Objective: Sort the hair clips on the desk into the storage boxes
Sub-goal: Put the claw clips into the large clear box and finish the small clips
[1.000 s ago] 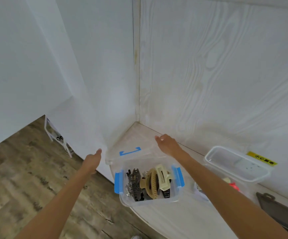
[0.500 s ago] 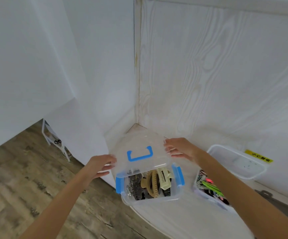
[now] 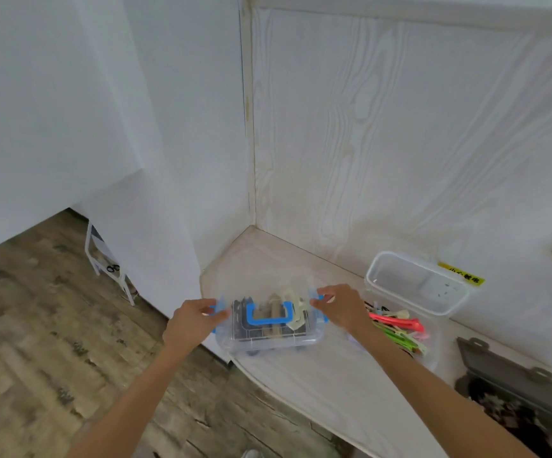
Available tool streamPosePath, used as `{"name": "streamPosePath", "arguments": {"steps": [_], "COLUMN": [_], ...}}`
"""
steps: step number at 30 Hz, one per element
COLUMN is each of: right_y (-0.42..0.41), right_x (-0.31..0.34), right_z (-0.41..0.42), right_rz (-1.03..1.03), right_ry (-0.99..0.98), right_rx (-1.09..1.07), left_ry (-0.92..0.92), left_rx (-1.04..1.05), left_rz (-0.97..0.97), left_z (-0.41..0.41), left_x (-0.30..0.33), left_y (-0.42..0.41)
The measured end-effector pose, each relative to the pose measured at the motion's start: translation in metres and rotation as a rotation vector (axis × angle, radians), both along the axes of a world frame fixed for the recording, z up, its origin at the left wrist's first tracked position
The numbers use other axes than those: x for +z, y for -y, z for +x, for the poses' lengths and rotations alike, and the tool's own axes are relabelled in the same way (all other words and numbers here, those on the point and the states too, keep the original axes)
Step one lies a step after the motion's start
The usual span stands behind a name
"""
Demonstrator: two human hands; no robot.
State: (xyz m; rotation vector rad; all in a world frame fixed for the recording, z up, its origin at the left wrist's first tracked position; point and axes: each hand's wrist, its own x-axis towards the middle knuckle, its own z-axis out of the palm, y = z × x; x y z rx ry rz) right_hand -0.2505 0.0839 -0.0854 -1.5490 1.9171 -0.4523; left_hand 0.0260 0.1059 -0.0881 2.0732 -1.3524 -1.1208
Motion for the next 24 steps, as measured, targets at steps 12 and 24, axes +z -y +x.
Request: {"name": "streamPosePath", "arguments": {"steps": [12,24], "right_y": [0.019,0.012], "right_x": [-0.009,0.003], "right_z": [-0.006,0.006], "right_rz": [0.170,0.297], "right_ry": [0.087,-0.039], "right_rx": [-0.030,0.039], "left_ry": [-0.120,0.111], "left_rx": [0.206,0.063], "left_rz": [0.051,0.187], "left_z": [-0.001,-0.017], "left_x": [-0.013,-0.003], "left_y": [0.008,0.010]}}
